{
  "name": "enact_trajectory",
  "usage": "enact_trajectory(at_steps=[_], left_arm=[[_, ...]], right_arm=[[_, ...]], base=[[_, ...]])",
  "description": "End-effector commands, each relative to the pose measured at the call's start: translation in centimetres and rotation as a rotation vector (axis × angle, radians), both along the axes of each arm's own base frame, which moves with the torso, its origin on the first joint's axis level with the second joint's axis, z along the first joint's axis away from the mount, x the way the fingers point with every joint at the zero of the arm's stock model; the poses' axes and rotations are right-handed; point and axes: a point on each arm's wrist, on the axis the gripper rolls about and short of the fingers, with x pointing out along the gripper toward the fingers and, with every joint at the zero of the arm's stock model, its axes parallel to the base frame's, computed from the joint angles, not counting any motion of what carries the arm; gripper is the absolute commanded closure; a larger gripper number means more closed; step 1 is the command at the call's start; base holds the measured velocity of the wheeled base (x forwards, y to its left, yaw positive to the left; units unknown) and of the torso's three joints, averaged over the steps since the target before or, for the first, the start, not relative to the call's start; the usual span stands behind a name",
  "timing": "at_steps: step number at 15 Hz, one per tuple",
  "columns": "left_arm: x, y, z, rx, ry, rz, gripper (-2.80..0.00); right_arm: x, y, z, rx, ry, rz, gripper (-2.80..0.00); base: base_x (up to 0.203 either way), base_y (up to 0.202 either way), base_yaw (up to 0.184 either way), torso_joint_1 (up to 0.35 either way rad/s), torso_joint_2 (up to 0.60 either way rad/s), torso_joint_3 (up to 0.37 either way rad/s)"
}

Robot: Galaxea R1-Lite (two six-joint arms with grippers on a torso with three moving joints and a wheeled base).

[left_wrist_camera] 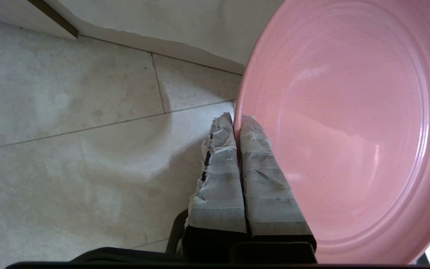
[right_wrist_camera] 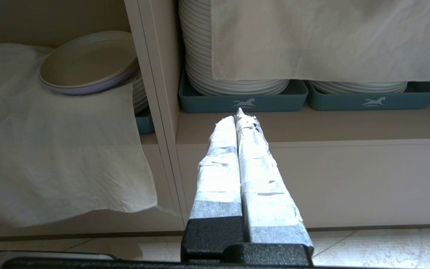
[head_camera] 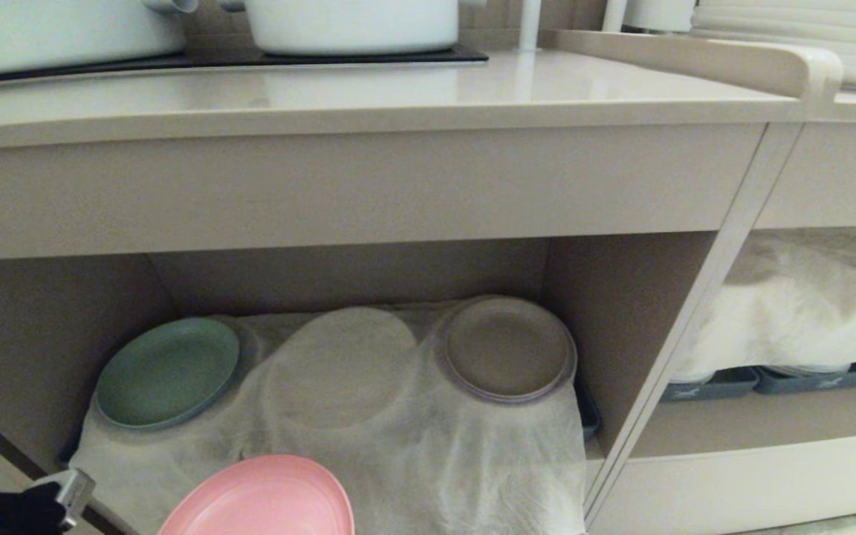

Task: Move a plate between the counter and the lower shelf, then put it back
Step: Put the plate

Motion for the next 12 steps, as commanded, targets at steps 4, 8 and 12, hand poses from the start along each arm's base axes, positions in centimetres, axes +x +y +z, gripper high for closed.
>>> enact_trajectory(at_steps=[4, 8, 12], left_arm=[[-0.8, 0.2, 0.5, -0.021, -0.044, 0.002, 0.0], [-2.7, 0.7, 0.4, -0.037, -0.003, -0.004, 0.0], [-2.8, 0.7, 0.4, -0.045, -0.005, -0.002, 0.0]], right_arm=[[0.0, 0.0, 0.0, -0.001, 0.002, 0.001, 0.0], [0.0, 0.0, 0.0, -0.001, 0.002, 0.001, 0.0], [0.0, 0.0, 0.0, 0.0, 0.001, 0.001, 0.0]], base=[[0.0, 0.0, 0.0, 0.0, 0.0, 0.0], [0.0, 0.0, 0.0, 0.0, 0.0, 0.0], [0.0, 0.0, 0.0, 0.0, 0.0, 0.0]])
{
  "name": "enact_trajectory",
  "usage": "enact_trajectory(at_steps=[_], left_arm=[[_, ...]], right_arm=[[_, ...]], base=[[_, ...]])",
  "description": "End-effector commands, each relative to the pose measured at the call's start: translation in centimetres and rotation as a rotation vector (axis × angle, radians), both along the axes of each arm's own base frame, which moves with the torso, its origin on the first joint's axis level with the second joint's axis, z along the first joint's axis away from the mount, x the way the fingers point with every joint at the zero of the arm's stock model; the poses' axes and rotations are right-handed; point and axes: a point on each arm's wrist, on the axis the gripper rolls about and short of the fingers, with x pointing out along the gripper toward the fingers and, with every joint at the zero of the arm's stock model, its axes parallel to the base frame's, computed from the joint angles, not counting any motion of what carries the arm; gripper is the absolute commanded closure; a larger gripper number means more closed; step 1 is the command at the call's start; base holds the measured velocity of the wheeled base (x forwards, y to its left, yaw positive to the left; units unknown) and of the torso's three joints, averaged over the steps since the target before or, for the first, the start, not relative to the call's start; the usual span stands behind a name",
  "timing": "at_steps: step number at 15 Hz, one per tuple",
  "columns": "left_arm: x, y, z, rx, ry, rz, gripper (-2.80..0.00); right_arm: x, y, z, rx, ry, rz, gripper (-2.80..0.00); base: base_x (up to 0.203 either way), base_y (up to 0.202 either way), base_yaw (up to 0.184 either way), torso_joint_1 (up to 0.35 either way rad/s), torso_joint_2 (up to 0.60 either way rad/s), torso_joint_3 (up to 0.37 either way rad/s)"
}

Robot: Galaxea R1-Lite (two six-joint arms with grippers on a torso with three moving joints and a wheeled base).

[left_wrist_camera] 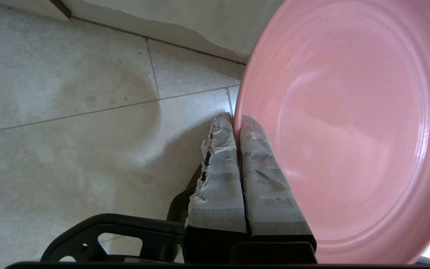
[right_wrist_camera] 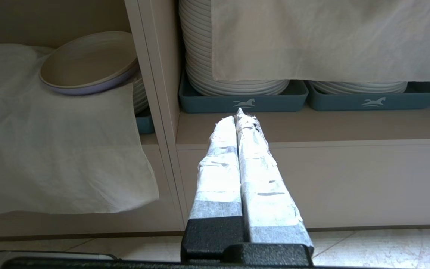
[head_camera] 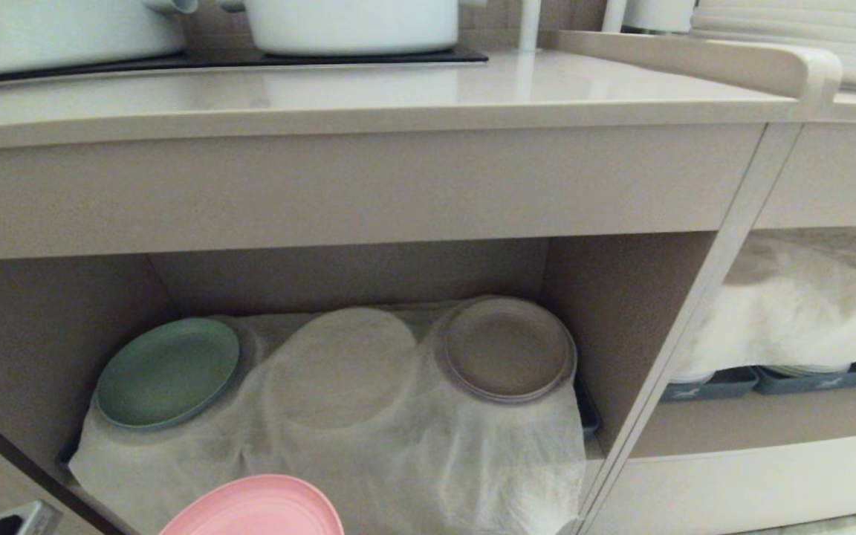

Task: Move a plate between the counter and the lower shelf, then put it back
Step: Put the plate

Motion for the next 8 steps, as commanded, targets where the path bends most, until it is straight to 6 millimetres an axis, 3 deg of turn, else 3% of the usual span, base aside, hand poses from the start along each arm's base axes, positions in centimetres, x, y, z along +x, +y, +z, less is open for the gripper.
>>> enact_trajectory(at_steps=[1, 8], left_arm=[[-0.07, 0.0, 0.06, -0.005, -0.01, 0.001, 0.0], [-0.07, 0.0, 0.05, -0.003, -0.009, -0.004, 0.0]], right_arm=[[0.01, 0.0, 0.0, -0.001, 0.001, 0.002, 0.0], [0.01, 0.0, 0.0, 0.001, 0.001, 0.001, 0.0]], base=[[0.0, 0.0, 0.0, 0.0, 0.0, 0.0], [0.0, 0.0, 0.0, 0.0, 0.0, 0.0]])
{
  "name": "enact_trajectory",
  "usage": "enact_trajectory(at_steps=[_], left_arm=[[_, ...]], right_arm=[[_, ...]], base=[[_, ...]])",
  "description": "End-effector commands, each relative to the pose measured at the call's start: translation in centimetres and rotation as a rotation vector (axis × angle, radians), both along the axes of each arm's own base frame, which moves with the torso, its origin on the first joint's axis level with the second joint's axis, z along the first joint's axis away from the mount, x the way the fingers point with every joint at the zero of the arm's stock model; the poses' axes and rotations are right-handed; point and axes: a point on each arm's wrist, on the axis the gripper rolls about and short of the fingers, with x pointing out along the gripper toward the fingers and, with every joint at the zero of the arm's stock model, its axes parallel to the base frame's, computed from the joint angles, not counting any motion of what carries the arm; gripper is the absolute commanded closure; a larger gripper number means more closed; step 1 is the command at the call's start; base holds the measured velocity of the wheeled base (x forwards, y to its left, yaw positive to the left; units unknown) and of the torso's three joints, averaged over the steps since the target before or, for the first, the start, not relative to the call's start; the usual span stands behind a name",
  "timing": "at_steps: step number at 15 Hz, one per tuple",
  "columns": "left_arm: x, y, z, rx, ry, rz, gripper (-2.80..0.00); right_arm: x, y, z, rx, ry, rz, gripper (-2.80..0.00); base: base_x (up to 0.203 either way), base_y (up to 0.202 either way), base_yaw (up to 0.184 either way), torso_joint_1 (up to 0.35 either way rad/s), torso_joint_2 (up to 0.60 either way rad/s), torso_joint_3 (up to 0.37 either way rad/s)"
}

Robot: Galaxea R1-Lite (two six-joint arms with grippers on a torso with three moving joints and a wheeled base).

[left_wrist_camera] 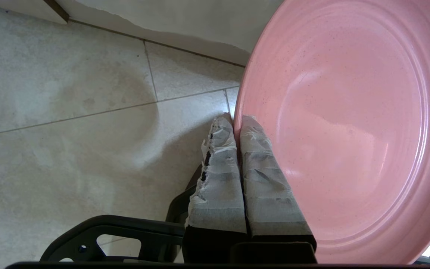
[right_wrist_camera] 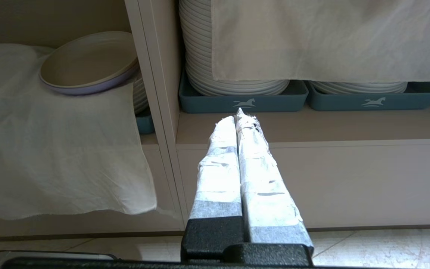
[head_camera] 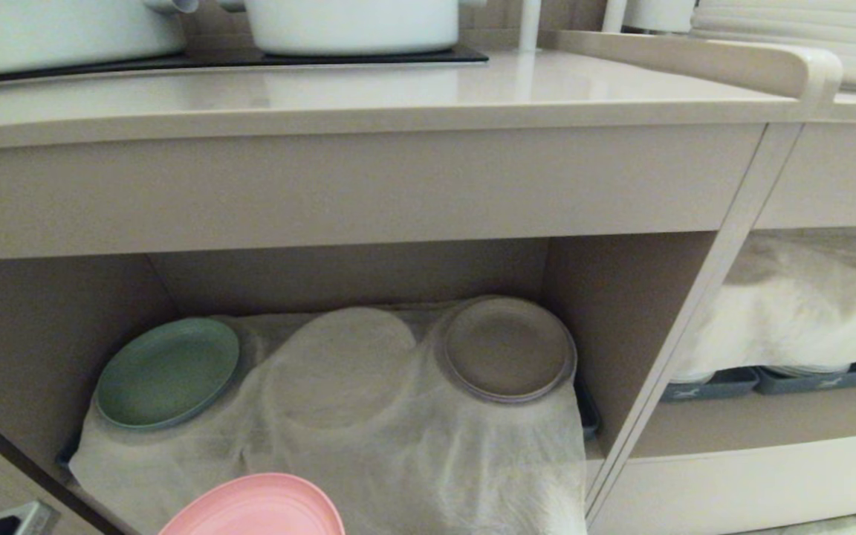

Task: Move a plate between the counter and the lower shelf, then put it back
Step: Put the plate

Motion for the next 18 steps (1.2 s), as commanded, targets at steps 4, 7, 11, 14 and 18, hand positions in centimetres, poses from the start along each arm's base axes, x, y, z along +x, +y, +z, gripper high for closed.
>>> enact_trajectory(at_steps=[4, 7, 11, 14, 18], left_arm=[[0.04, -0.01, -0.02, 0.004, 0.002, 0.001, 0.0], [0.03, -0.01, -0.01, 0.0, 0.001, -0.002, 0.0], [0.06, -0.05, 0.03, -0.007, 0.001, -0.009, 0.0], [0.01, -0.1, -0.02, -0.017, 0.007, -0.024, 0.0], [0.0, -0.13, -0.02, -0.018, 0.008, -0.029, 0.0]], right_arm=[[0.01, 0.0, 0.0, -0.001, 0.001, 0.0, 0.0], [0.01, 0.0, 0.0, -0.001, 0.001, 0.0, 0.0], [0.01, 0.0, 0.0, -0.001, 0.001, 0.0, 0.0], [0.01, 0.0, 0.0, -0.001, 0.001, 0.0, 0.0], [0.01, 0.0, 0.0, -0.001, 0.001, 0.001, 0.0]], base=[[0.0, 0.0, 0.0, 0.0, 0.0, 0.0], [0.0, 0.0, 0.0, 0.0, 0.0, 0.0], [0.0, 0.0, 0.0, 0.0, 0.0, 0.0], [0.0, 0.0, 0.0, 0.0, 0.0, 0.0], [0.0, 0.0, 0.0, 0.0, 0.0, 0.0]])
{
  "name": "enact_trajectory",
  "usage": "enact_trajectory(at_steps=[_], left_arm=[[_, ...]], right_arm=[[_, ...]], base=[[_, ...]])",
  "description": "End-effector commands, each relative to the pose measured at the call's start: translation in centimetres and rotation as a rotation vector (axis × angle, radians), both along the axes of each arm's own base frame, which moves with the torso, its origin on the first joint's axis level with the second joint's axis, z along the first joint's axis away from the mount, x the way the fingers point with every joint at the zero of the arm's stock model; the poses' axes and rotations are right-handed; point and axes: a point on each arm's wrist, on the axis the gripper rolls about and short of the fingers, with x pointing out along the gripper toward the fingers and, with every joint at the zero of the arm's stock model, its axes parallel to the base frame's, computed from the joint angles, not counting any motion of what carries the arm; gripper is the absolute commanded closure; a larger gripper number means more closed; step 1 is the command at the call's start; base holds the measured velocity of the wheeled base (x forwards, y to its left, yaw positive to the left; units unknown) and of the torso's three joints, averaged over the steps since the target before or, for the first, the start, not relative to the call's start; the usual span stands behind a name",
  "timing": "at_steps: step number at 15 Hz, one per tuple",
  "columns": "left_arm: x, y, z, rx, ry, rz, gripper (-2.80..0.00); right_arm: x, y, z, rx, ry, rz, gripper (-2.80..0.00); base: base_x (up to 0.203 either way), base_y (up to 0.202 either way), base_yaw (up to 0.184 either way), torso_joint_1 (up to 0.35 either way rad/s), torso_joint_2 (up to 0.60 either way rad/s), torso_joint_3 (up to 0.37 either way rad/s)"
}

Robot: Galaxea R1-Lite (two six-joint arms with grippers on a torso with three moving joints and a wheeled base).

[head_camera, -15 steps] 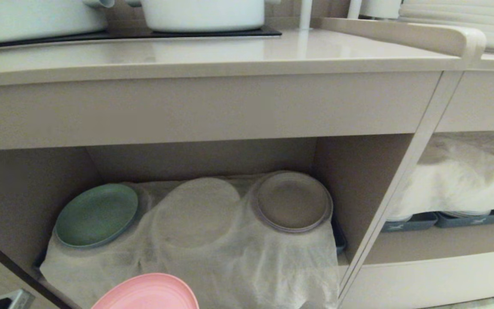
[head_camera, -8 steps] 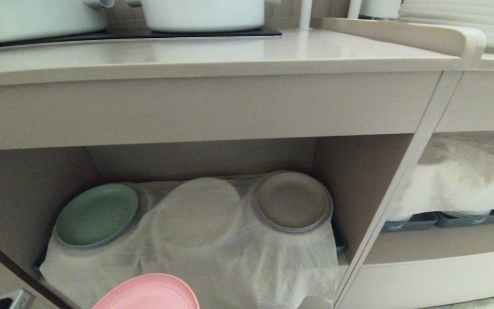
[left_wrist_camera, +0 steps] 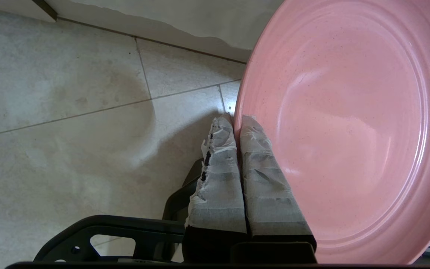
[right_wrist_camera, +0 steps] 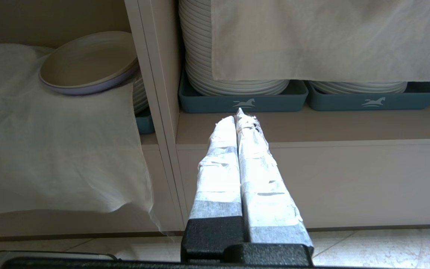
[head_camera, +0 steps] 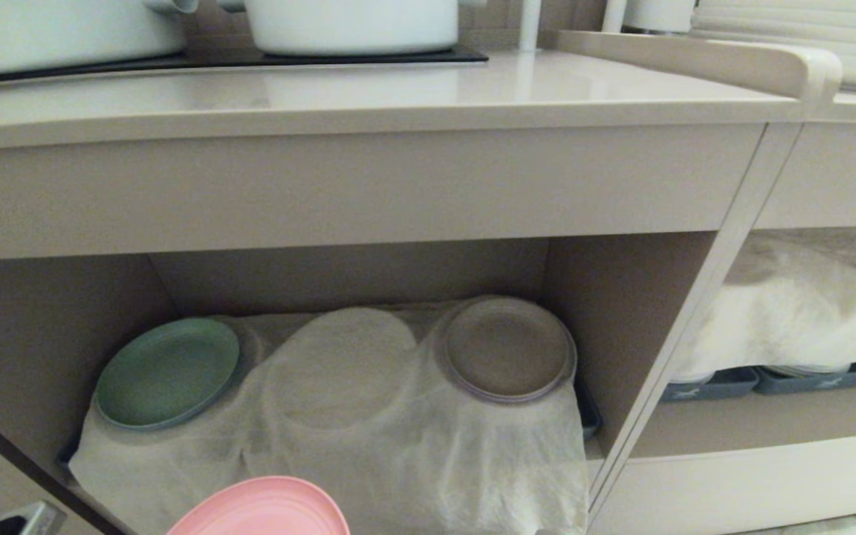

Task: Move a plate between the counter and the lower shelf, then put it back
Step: Put the plate

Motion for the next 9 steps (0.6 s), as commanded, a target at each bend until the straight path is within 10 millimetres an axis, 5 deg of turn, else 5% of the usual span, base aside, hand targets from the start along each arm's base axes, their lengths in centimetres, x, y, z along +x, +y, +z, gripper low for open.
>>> enact_trajectory(at_steps=[1, 9], left_arm=[[0.0, -0.04, -0.03, -0.001, 0.002, -0.002, 0.0], [-0.04, -0.06, 0.0, -0.002, -0.003, -0.005, 0.0]], right_arm=[[0.01, 0.0, 0.0, 0.0, 0.001, 0.001, 0.0], [0.01, 0.0, 0.0, 0.0, 0.001, 0.001, 0.0]], base=[[0.0, 0.0, 0.0, 0.0, 0.0, 0.0], [0.0, 0.0, 0.0, 0.0, 0.0, 0.0]])
